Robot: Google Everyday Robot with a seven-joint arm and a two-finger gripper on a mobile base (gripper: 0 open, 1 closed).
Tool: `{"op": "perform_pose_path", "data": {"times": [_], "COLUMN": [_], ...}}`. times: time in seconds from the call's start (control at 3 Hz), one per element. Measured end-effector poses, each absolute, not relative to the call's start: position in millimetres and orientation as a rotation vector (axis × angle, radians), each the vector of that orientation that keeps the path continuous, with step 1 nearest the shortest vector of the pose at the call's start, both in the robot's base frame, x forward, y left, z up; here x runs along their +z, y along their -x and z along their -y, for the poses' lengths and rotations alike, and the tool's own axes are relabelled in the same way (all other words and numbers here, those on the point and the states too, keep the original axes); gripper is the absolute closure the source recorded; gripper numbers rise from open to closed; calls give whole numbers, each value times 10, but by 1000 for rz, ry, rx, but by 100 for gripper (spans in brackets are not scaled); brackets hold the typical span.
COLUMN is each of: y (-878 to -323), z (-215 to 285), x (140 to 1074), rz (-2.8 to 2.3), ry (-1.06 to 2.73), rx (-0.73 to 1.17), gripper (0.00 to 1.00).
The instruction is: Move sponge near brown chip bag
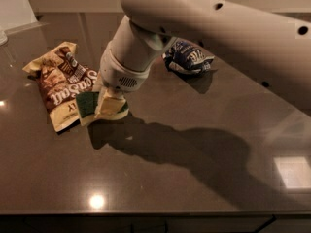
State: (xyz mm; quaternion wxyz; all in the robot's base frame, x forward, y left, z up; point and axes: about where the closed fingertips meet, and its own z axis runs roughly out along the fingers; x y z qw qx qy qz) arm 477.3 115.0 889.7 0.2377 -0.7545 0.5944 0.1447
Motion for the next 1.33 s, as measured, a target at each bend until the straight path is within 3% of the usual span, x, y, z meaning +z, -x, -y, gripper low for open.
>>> {"op": "perform_pose_path", "data": {"times": [0.67, 1.0, 1.33], "y": [-4933, -4920, -4919], "z": [-1130, -1139, -1139], "x": [8892, 8901, 8901], "rz": [-1551, -1547, -1546], "ry": [2037, 2041, 2041], "rx": [374, 370, 370], "gripper": [13, 0, 0]}}
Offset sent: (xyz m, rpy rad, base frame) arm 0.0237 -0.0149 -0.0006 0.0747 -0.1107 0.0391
